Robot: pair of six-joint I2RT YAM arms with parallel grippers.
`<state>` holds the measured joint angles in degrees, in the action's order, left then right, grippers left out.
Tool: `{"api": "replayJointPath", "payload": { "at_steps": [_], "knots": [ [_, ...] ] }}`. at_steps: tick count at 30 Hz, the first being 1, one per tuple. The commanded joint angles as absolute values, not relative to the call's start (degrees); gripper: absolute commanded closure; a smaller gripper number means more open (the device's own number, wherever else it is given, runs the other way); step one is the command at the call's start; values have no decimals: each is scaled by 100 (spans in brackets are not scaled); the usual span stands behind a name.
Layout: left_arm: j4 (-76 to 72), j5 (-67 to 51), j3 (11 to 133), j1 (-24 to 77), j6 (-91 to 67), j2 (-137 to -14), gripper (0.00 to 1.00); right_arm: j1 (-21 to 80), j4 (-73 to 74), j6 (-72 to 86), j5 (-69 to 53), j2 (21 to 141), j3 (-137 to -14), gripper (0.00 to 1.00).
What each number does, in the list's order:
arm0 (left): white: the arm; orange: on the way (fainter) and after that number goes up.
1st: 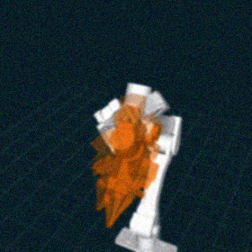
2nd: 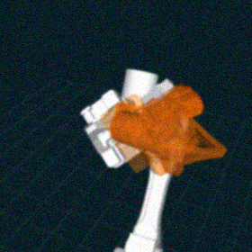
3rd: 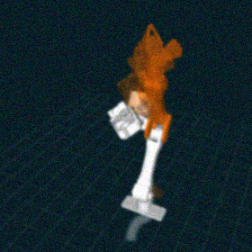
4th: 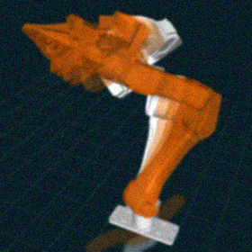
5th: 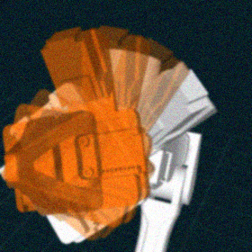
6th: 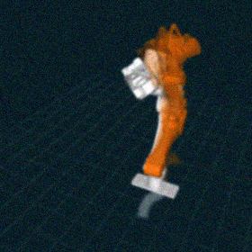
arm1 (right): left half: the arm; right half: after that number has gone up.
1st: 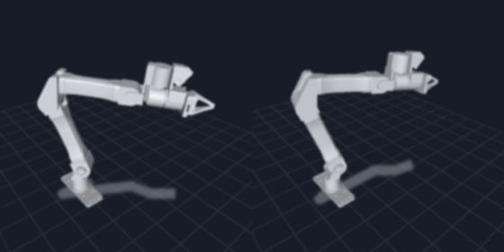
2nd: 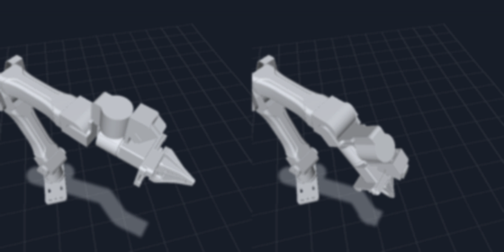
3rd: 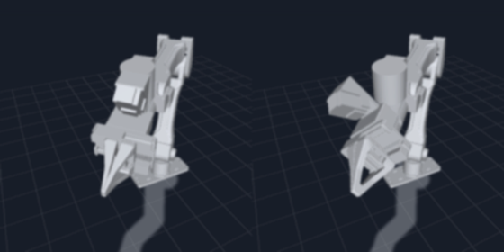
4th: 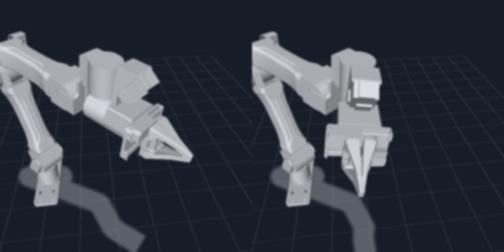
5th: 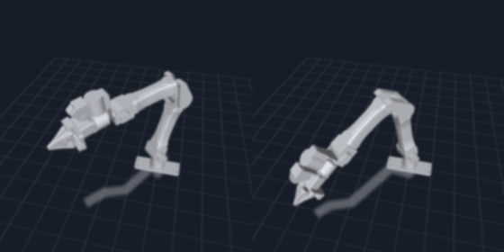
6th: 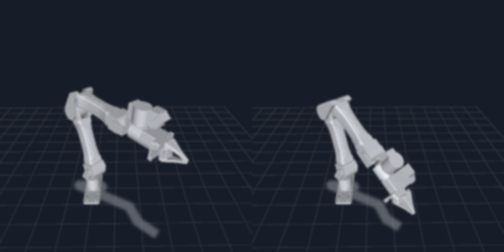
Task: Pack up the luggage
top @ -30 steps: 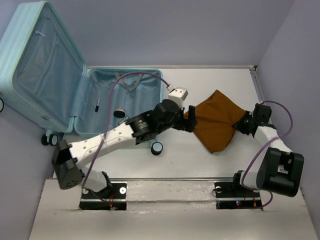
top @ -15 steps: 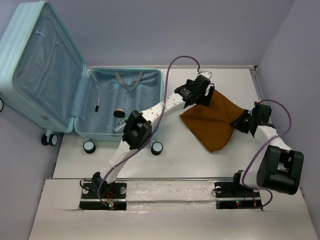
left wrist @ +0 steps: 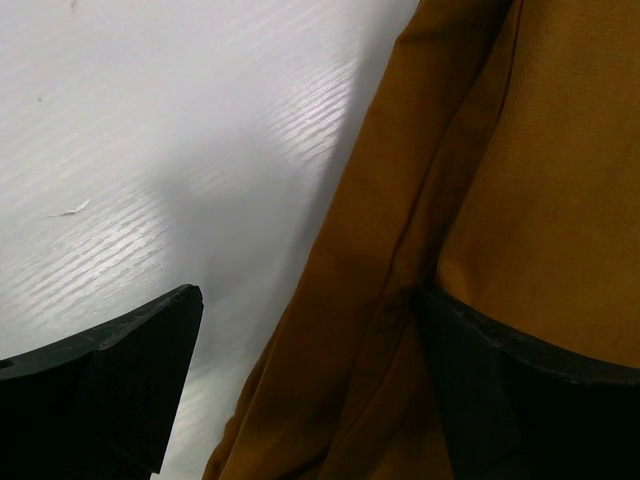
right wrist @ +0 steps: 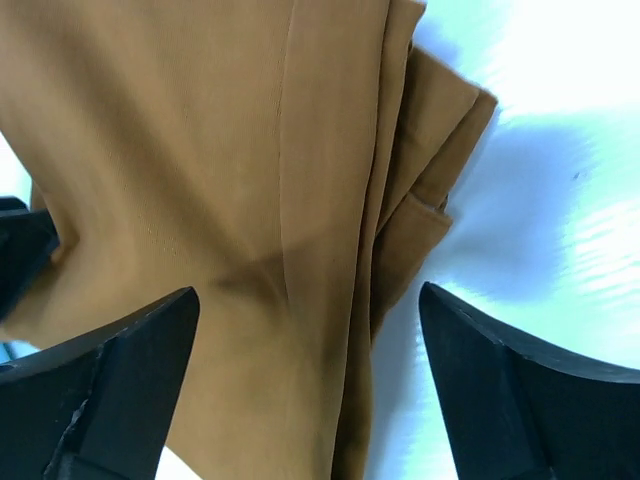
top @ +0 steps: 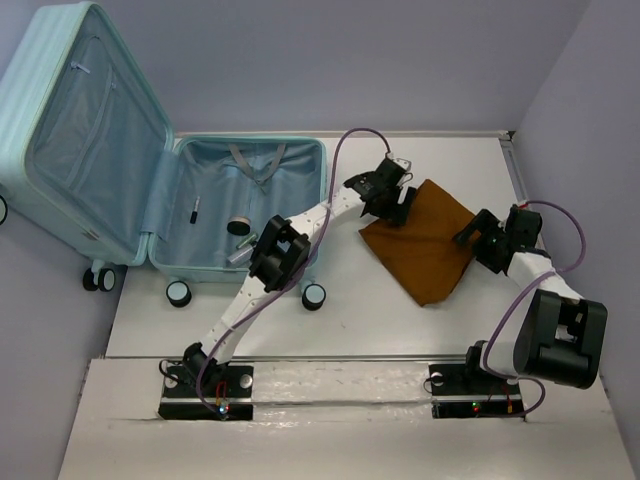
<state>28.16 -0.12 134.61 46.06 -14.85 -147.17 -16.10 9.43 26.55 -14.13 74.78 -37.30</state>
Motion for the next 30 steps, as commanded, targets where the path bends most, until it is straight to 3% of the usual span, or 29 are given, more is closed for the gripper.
{"api": "replayJointPath", "payload": {
  "at_steps": [1,7,11,12,16,17,18,19,20,23,25,27,30],
  "knots": [
    [2734,-395,13106,4676,-1415,-14634,1,-1608,379,2882,-1274,7733,-3621,2],
    [2303,-501,12323,4676,-1450,-14344,3,-1608,62,3225,-1801,8138,-3507,2],
    [1951,-772,11910,4685,-1608,-14203,15,-1608,-657,3611,-2538,8508,-3446,7],
    [1821,-974,11761,4676,-1687,-14168,24,-1608,-885,3734,-2862,8699,-3411,12],
    [1381,-1327,11364,4676,-1863,-13957,34,-1608,-1335,3981,-3243,9131,-3410,31],
    [1293,-1362,11208,4676,-1889,-13922,39,-1608,-1553,4103,-3330,9210,-3401,40],
    [1222,-1415,11171,4676,-1916,-13913,41,-1608,-1730,4191,-3566,9350,-3384,56],
    [1204,-1459,11162,4676,-1951,-13913,45,-1608,-2123,4393,-3664,9421,-3314,63],
    [1161,-1476,11145,4676,-1969,-13922,48,-1608,-2301,4473,-3874,9483,-3296,78],
    [1003,-1486,10978,4676,-2021,-13896,61,-1608,-2723,4649,-4156,9650,-3305,93],
    [915,-1477,10803,4676,-2048,-13808,72,-1608,-2926,4676,-4253,9616,-3278,93],
    [756,-1485,10679,4667,-2118,-13598,91,-1608,-3076,4693,-4341,9423,-3243,93],
    [475,-1511,10346,4676,-2232,-13116,94,-1608,-3112,4676,-4464,8984,-3278,93]
  ]
}}
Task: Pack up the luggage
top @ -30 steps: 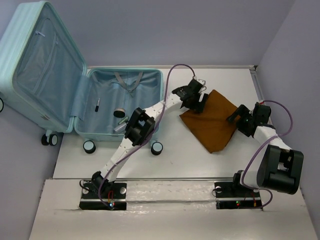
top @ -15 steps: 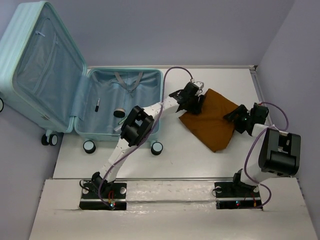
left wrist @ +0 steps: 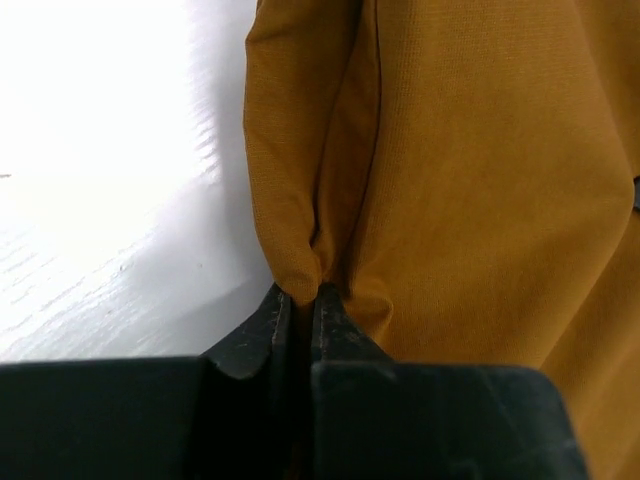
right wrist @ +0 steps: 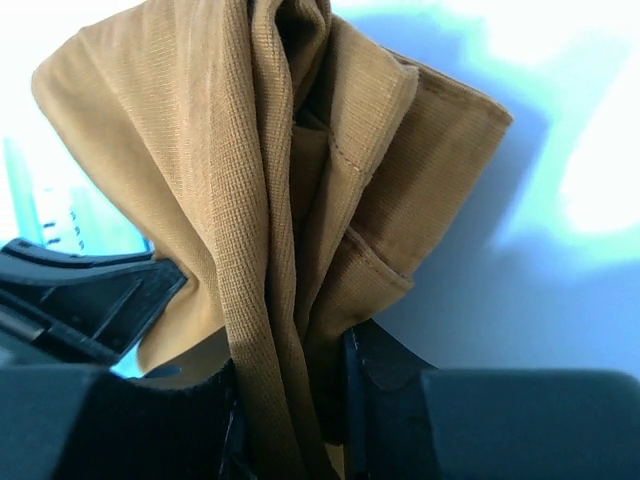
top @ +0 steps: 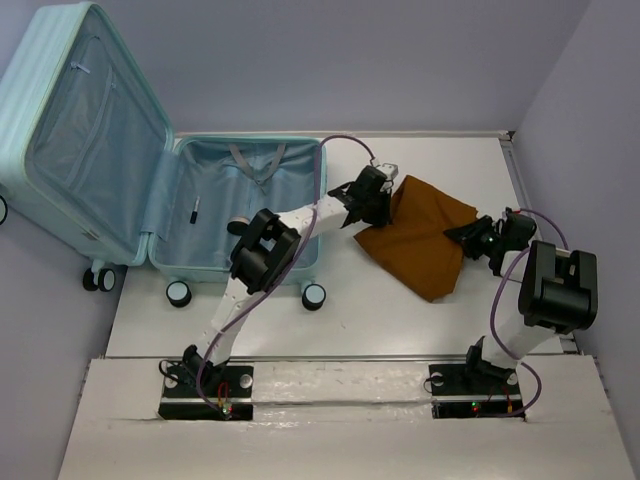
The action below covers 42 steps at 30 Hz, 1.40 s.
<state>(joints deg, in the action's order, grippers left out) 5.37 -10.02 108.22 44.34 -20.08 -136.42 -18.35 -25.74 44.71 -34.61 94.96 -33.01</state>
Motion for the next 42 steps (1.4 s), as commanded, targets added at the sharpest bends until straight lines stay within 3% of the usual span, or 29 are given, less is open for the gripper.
{"api": "replayJointPath", "payload": {
  "at_steps": [1,10,15,23,28,29,30,31,32,33,36,42],
  "knots": [
    [396,-1529,10275,4667,-2259,-12965,94,-1608,-3050,4658,-4500,8861,-3313,93],
    [132,-1512,9906,4571,-2478,-11418,94,-1205,-1426,4298,-4325,7392,-4199,93],
    [369,-1134,9555,4263,-2531,-10478,94,-222,-959,4324,-3693,7347,-5113,93],
    [1080,-484,8448,2894,-2452,-8404,94,1809,-782,4640,-2717,9059,-7477,93],
    [1651,648,8112,1444,-2251,-7708,91,2952,-721,4773,-2384,11024,-9322,93],
    [1757,833,8191,1241,-2207,-7699,68,3075,-555,4738,-2304,11326,-10021,87],
    [2062,1122,8287,909,-2163,-7751,55,3276,-449,4694,-2268,11651,-10402,75],
    [2248,1247,8392,801,-2101,-7761,41,3348,-309,4624,-2276,12272,-10780,60],
    [2441,1431,8637,774,-1996,-7743,18,3410,293,4388,-2302,12574,-11619,44],
    [2722,1789,8718,782,-1960,-7543,13,3462,595,4220,-2355,13012,-12011,21],
    [2568,2047,8500,844,-1942,-6501,7,3516,905,3947,-2426,13105,-12314,6],
    [3144,3308,7560,888,-1890,-4715,5,3516,1046,3420,-2452,12527,-11648,5]
  ]
}}
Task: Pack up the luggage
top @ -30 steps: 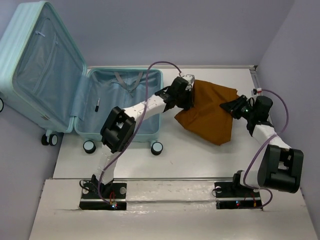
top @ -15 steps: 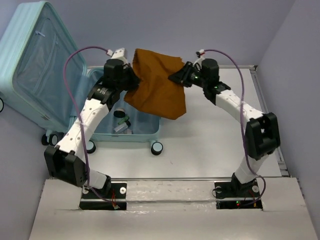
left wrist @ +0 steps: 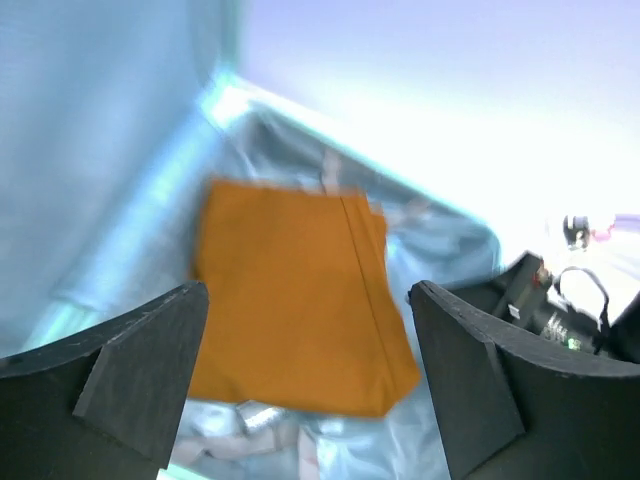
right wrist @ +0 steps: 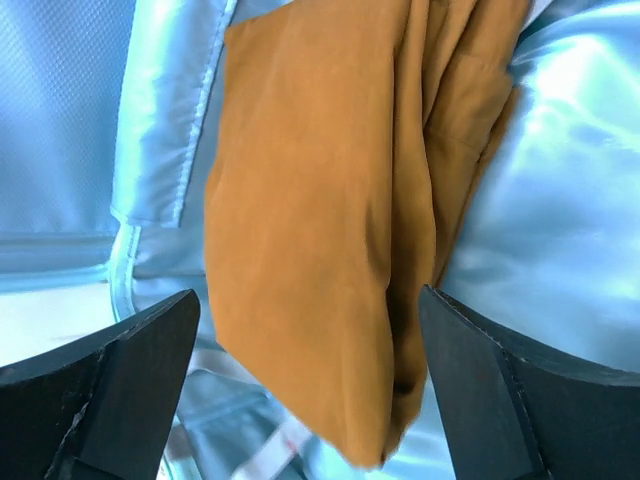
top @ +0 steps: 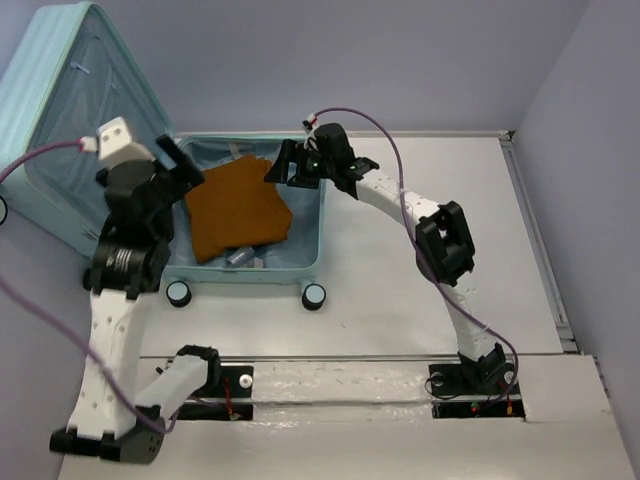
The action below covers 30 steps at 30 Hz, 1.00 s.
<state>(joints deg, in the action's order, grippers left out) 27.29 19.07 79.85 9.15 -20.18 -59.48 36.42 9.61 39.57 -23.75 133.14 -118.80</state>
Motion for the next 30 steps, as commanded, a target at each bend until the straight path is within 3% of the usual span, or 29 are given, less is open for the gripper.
{"api": "replayJointPath", "payload": {
  "at_steps": [1,5,9,13,18,26,28,30],
  "knots": [
    [3225,3618,7367,888,-1916,-4520,5,3516,1046,3349,-2435,12420,-11515,5],
    [3410,4937,6366,879,-2048,-3623,1,3568,1037,3016,-2548,11919,-11058,5],
    [3376,6412,6065,879,-1951,-3524,1,3568,1037,2690,-2619,11348,-10636,4],
    [2849,6934,5889,774,-1767,-4042,1,3568,1063,2374,-2751,10829,-10126,3],
    [2295,6594,6450,54,-1267,-5025,2,3568,1484,1741,-2567,10468,-9441,0],
    [1899,6609,6671,-562,-949,-5739,16,3568,1723,1529,-1697,10942,-9097,0],
    [1802,6592,6680,-615,-932,-5792,22,3568,1723,1564,-1635,11213,-9149,0],
    [1776,6644,6688,-633,-879,-5836,35,3568,1723,1608,-1652,11407,-9263,4]
  ]
}}
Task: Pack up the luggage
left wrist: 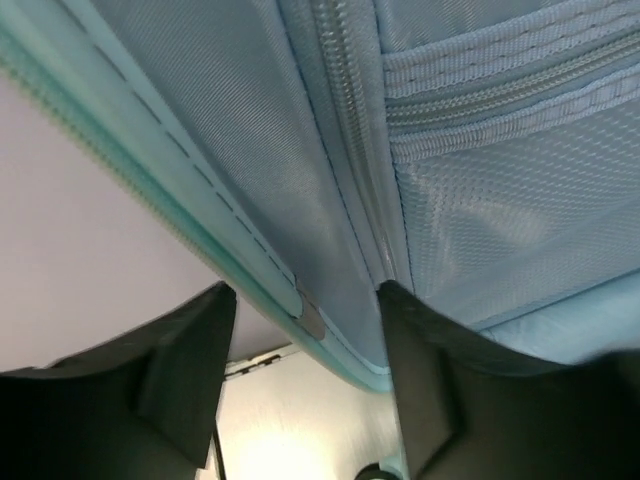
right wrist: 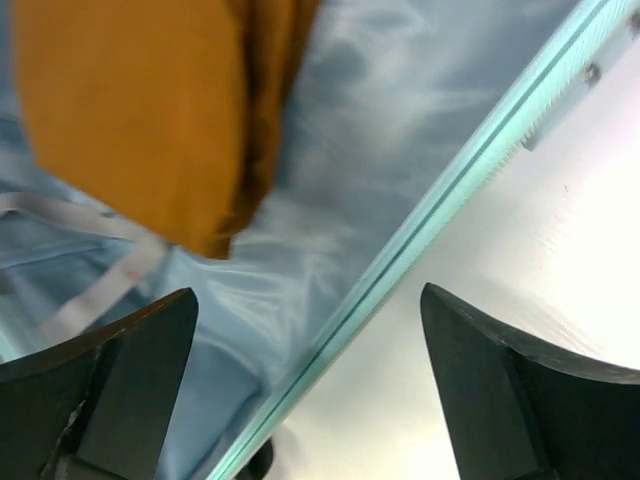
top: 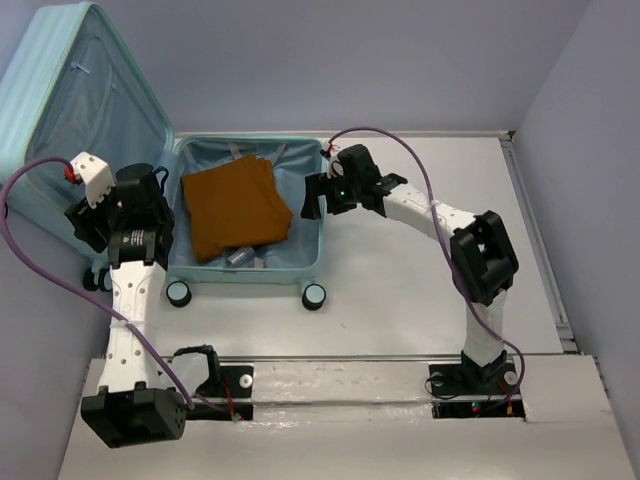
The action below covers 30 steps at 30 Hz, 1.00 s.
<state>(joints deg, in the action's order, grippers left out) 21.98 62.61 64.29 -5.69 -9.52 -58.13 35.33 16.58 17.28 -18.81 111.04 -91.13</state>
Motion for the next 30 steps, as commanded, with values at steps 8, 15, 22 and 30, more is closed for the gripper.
{"api": "replayJointPath", "payload": {
  "at_steps": [8,15,22,30],
  "knots": [
    [1741,5933,6820,-650,-1073,-5678,94,3568,1617,1731,-1670,11900,-9290,66],
    [1661,5284,6478,-310,-993,-5353,94,3568,1441,1793,-1696,11821,-9062,93],
    [1705,6002,6038,2782,-1415,-5202,94,3568,1319,1846,-1819,11786,-8877,93],
    [1670,6558,5898,6028,-1388,-6055,94,3568,1037,2004,-1758,11699,-8473,93]
  ]
}}
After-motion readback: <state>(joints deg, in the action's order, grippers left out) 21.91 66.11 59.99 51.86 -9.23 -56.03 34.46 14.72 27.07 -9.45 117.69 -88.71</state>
